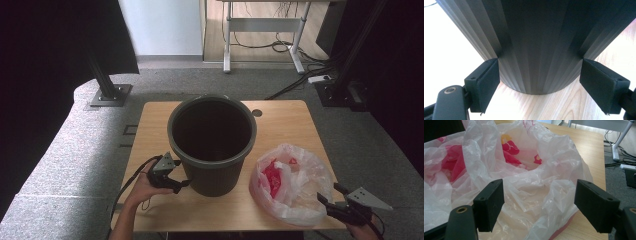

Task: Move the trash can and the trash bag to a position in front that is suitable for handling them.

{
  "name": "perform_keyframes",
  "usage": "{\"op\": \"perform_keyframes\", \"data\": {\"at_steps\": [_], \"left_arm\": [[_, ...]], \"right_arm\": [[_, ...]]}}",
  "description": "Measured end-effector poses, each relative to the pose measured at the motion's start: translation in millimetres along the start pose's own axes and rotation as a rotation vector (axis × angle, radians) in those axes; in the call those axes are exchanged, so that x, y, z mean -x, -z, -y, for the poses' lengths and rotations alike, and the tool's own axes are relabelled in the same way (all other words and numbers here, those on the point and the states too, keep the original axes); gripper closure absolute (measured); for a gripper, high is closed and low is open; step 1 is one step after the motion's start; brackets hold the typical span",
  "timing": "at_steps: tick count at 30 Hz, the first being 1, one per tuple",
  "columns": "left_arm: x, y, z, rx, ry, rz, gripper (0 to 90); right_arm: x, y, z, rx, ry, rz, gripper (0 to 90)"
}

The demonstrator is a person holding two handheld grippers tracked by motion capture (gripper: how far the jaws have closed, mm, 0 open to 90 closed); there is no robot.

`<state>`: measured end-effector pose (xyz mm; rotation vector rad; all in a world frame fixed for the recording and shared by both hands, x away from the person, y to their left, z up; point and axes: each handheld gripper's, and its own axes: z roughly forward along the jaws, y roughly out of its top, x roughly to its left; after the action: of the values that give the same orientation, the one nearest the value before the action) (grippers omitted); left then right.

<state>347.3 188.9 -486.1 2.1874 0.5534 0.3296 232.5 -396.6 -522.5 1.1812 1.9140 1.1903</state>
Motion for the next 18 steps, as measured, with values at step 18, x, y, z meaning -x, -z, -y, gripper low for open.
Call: {"op": "perform_keyframes", "data": {"at_steps": [18], "left_arm": [[-1.8, -27.3, -20.1, 0.006, -0.026, 0.017, 17.0]], "right_arm": [[-1.8, -10.4, -1.1, -0.027, 0.010, 0.000, 23.6]]}}
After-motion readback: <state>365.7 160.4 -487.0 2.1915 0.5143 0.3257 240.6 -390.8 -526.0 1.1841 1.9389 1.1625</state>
